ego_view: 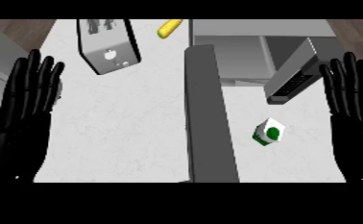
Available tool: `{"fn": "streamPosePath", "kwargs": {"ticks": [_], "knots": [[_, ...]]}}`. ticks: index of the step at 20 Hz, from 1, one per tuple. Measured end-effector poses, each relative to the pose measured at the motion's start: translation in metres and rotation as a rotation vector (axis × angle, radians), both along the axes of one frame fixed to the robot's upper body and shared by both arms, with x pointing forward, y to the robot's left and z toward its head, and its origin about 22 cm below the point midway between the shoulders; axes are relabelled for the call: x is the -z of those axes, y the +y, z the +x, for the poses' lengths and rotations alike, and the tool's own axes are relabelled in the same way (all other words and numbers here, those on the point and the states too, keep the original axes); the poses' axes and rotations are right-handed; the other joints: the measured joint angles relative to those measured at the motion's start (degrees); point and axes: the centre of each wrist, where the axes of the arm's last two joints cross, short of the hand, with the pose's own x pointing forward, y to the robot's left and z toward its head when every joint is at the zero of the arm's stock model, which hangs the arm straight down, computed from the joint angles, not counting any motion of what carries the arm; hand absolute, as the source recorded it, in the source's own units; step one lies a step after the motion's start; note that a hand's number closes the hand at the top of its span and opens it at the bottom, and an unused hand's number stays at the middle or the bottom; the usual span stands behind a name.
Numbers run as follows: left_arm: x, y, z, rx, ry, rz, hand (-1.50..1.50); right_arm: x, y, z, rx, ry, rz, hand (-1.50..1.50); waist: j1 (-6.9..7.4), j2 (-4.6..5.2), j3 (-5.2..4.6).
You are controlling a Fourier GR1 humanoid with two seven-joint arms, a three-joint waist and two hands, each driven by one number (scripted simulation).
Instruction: Pick up the milk, place it into the microwave and close the microwave
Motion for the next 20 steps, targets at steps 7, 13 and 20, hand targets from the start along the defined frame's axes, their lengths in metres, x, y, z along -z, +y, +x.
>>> {"fn": "streamPosePath", "kwargs": {"ticks": [7,13,20], "knots": [[0.013,0.01,0.009,-0.05,0.044,-0.045,-1.5,0.002,0.04,0.002,0.153,-0.02,-0.012,-1.5,0.46,0.73,0.99],[0.025,0.025,-0.004,-0.094,0.131,-0.109,-1.5,0.005,0.074,-0.012,0.196,0.053,-0.017,-1.5,0.55,0.76,1.17],[0.029,0.052,-0.033,-0.098,0.156,-0.117,-1.5,0.009,0.089,-0.027,0.275,0.091,-0.029,-1.5,0.57,0.76,1.23]]}}
